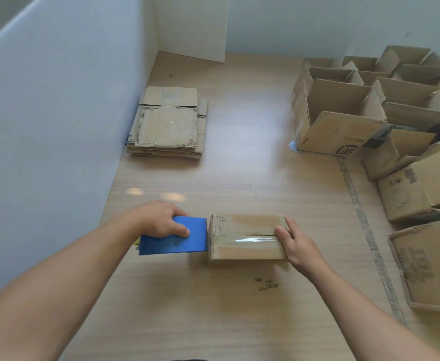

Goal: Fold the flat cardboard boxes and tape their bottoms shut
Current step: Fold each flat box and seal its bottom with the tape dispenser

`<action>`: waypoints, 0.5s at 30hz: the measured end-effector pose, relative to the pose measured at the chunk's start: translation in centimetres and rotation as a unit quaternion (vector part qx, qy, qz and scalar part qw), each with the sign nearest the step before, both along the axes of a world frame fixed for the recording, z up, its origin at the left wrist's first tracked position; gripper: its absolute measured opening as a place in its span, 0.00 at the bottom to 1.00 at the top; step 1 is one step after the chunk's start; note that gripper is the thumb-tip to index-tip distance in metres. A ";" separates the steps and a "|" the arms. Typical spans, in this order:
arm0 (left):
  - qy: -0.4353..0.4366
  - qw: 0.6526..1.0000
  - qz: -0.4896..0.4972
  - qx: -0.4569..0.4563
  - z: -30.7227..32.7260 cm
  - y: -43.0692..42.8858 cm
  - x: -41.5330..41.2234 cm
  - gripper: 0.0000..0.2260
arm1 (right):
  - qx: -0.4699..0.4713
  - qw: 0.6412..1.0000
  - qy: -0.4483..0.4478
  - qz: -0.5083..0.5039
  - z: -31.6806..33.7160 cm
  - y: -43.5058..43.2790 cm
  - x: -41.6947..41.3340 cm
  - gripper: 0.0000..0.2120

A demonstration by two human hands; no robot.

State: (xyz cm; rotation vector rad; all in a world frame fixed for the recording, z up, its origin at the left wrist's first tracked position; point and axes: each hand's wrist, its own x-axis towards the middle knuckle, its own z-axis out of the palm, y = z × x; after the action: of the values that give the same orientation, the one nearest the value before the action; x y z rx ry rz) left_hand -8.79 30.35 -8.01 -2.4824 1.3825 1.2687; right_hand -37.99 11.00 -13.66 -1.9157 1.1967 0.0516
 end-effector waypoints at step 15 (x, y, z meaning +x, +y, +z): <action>-0.254 0.966 0.034 -0.022 -0.5 -1.3 -7.6 0.14 | 0.037 0.998 0.020 -0.053 0.5 1.6 2.1 0.45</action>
State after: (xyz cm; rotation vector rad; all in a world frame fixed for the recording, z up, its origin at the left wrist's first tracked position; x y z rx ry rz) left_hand -16.43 29.07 -8.46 -2.6374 1.2069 0.5397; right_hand -35.90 12.63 -13.16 -1.7922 1.3036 0.0754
